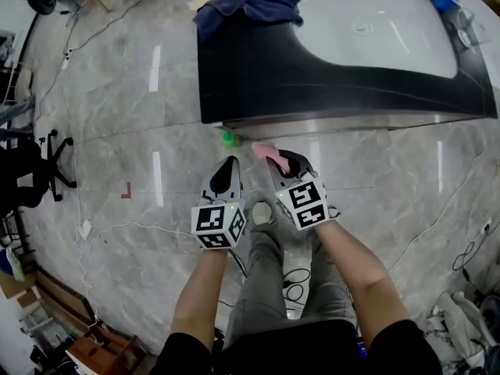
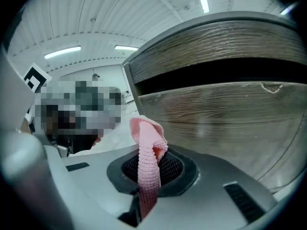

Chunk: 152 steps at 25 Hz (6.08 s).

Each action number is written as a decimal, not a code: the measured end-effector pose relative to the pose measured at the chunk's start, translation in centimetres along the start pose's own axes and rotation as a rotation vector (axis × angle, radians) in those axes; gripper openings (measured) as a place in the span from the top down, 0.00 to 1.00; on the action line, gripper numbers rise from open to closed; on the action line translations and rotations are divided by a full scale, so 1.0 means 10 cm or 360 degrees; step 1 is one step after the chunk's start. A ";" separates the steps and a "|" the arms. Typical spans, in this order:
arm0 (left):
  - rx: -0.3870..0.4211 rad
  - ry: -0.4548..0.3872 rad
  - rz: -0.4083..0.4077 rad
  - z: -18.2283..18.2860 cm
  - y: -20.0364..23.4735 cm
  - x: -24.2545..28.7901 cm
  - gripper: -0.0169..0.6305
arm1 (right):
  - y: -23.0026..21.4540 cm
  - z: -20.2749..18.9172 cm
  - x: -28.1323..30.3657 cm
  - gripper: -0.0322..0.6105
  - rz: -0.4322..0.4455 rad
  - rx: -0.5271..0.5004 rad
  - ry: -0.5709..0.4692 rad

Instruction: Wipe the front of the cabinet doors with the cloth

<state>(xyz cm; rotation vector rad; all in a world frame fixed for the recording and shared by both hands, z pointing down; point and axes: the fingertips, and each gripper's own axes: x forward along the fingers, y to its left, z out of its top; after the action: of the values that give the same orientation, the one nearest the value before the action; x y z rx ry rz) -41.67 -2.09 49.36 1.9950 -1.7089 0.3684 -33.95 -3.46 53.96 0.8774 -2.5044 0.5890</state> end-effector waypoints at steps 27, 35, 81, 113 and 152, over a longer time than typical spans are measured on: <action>0.0066 0.0008 -0.0195 -0.01 -1.17 0.59 0.96 | -1.60 -0.17 -0.78 0.89 -0.0385 0.0139 -0.0069; 0.0083 0.0019 -0.0251 -0.02 -1.70 0.89 0.96 | -2.29 -0.30 -1.18 0.89 -0.0514 0.0187 -0.0082; -0.0002 0.0121 -0.0020 -0.61 0.31 0.27 0.96 | -0.08 -0.40 0.74 0.89 -0.0007 -0.0047 0.0139; 0.0100 0.0138 -0.0278 -0.59 -1.70 1.09 0.96 | -2.33 -0.73 -0.74 0.89 -0.0377 0.0126 0.0054; 0.0114 0.0050 -0.0253 -0.14 -2.67 0.57 0.96 | -2.01 -0.59 -2.12 0.89 -0.0231 0.0299 -0.0040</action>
<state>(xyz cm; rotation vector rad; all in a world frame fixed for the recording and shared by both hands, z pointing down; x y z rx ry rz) -14.34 -3.44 48.49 2.1479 -1.5257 0.4083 -4.21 -4.55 52.94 1.1307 -2.4103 0.7776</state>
